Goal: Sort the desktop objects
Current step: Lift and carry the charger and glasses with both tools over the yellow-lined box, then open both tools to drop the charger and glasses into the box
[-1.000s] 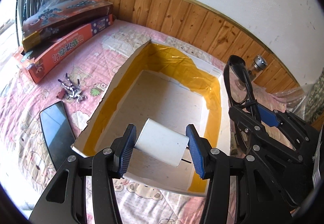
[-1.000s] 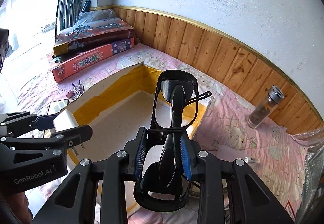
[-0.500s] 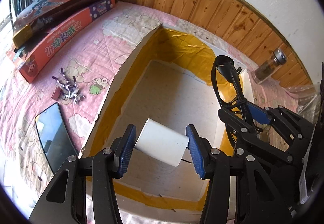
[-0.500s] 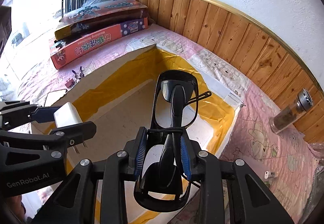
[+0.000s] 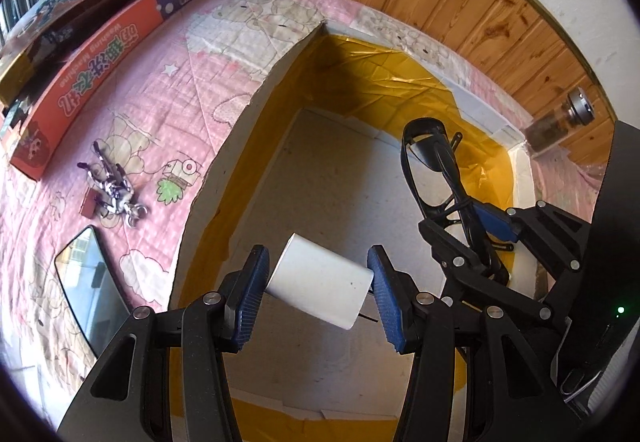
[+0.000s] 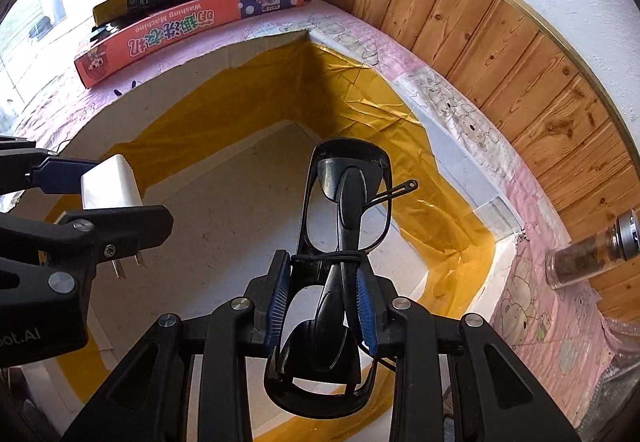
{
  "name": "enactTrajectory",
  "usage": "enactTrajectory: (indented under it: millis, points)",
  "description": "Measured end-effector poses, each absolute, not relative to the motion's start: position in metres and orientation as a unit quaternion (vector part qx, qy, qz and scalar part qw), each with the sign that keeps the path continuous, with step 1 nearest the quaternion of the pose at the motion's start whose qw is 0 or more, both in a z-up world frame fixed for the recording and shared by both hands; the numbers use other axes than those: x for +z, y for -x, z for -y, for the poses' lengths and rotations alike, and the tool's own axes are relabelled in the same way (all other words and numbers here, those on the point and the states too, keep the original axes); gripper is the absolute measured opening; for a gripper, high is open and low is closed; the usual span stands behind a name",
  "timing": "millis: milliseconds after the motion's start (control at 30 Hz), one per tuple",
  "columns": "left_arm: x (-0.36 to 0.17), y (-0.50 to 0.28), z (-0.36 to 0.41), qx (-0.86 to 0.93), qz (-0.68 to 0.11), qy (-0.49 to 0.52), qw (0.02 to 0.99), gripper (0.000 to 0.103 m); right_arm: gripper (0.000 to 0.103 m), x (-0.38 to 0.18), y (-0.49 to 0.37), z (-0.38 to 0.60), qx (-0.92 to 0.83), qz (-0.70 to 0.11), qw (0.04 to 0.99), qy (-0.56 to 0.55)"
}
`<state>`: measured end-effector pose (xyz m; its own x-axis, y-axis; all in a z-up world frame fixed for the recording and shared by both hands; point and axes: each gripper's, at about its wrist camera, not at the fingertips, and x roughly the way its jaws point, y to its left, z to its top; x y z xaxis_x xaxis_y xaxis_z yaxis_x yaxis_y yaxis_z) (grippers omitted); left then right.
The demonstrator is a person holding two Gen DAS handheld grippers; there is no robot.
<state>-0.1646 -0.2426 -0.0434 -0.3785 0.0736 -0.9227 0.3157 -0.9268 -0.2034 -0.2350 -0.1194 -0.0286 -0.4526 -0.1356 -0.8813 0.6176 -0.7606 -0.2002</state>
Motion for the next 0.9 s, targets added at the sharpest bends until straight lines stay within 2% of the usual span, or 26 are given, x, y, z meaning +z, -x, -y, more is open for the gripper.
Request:
enactTrajectory:
  millis: [533, 633, 900]
  points:
    - [-0.071, 0.201, 0.24, -0.788, -0.168, -0.587, 0.078, 0.053, 0.034, -0.041, 0.268, 0.125, -0.792, -0.281, 0.22, -0.495]
    - [-0.071, 0.202, 0.24, -0.789, -0.164, -0.587, 0.077, 0.054, 0.041, -0.039, 0.268, 0.126, -0.796, -0.284, 0.217, -0.489]
    - [-0.062, 0.198, 0.238, -0.798, -0.158, -0.577, 0.08, 0.054, 0.046, -0.027, 0.258, 0.122, -0.814, -0.273, 0.212, -0.467]
